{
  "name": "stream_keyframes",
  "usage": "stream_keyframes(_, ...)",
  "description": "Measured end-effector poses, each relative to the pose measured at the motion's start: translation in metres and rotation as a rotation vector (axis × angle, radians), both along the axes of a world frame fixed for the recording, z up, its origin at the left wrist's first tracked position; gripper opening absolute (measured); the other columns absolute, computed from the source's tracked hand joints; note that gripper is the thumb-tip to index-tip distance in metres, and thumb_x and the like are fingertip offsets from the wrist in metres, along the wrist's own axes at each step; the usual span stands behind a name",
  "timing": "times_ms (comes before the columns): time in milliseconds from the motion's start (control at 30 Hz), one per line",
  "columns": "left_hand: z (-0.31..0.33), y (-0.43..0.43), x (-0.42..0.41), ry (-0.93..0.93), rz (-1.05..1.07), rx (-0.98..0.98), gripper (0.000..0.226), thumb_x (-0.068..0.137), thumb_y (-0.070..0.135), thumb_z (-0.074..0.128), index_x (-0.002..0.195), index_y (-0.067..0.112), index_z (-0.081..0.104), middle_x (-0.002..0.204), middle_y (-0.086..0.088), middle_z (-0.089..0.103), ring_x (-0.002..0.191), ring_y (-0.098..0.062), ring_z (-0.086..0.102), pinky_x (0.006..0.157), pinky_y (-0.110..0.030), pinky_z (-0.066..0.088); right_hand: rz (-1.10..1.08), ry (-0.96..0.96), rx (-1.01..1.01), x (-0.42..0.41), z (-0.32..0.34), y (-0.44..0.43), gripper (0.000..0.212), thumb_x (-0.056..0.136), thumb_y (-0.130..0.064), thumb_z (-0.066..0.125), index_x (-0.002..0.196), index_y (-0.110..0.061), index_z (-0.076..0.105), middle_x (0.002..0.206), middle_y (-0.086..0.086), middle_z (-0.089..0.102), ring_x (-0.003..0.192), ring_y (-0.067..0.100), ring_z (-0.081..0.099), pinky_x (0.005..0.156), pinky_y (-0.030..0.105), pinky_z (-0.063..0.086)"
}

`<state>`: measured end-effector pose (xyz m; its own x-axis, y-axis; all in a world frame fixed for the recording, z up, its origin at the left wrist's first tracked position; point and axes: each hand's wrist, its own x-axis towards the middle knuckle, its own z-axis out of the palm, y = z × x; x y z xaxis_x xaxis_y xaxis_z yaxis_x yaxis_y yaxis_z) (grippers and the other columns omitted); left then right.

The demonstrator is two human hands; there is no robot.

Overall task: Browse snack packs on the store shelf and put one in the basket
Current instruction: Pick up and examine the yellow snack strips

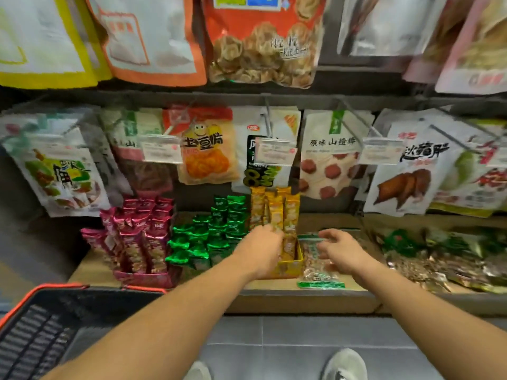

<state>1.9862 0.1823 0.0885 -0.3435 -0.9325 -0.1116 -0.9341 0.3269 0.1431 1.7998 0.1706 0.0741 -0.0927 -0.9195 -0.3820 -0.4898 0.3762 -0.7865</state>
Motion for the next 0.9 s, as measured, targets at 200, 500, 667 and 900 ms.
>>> stream_keyframes(200, -0.037, -0.095, -0.045, -0.040, 0.070, -0.072, 0.066, 0.090, 0.010, 0.057, 0.149, 0.010, 0.027, 0.155, -0.009, 0.030, 0.140, -0.031, 0.025, 0.111, -0.043, 0.033, 0.061, 0.112, -0.058, 0.023, -0.087, -0.037, 0.036, 0.093, -0.020, 0.062, 0.128, -0.009, 0.058, 0.120, 0.010, 0.065, 0.097, 0.024, 0.062, 0.083, 0.026, 0.048)
stream_keyframes(500, -0.058, -0.135, -0.044, -0.051, 0.087, -0.231, 0.051, 0.084, 0.021, 0.068, 0.131, 0.010, 0.052, 0.128, -0.013, 0.049, 0.120, -0.032, 0.040, 0.094, -0.038, 0.040, -0.060, 0.103, -0.109, 0.022, -0.145, -0.052, 0.042, 0.081, -0.022, 0.078, 0.120, -0.011, 0.064, 0.095, -0.004, 0.065, 0.084, 0.009, 0.055, 0.075, 0.020, 0.039)
stream_keyframes(667, -0.038, -0.111, -0.044, -0.036, -0.038, -0.188, 0.036, 0.084, 0.021, 0.064, 0.118, 0.018, 0.052, 0.119, -0.011, 0.054, 0.114, -0.034, 0.048, 0.086, -0.043, 0.043, -0.088, 0.058, -0.111, 0.019, -0.148, -0.054, 0.043, 0.080, -0.022, 0.080, 0.118, -0.012, 0.064, 0.078, -0.012, 0.058, 0.076, 0.010, 0.056, 0.068, 0.020, 0.039)
stream_keyframes(900, 0.017, -0.051, -0.034, 0.020, -0.321, -0.460, 0.036, 0.079, 0.006, 0.057, 0.113, 0.015, 0.046, 0.082, -0.005, 0.051, 0.080, -0.029, 0.051, 0.054, -0.036, 0.033, 0.251, 0.085, -0.076, 0.010, -0.106, -0.049, 0.102, 0.075, -0.038, 0.082, 0.153, -0.025, 0.018, 0.154, 0.008, 0.026, 0.140, 0.028, 0.032, 0.113, 0.039, 0.029)
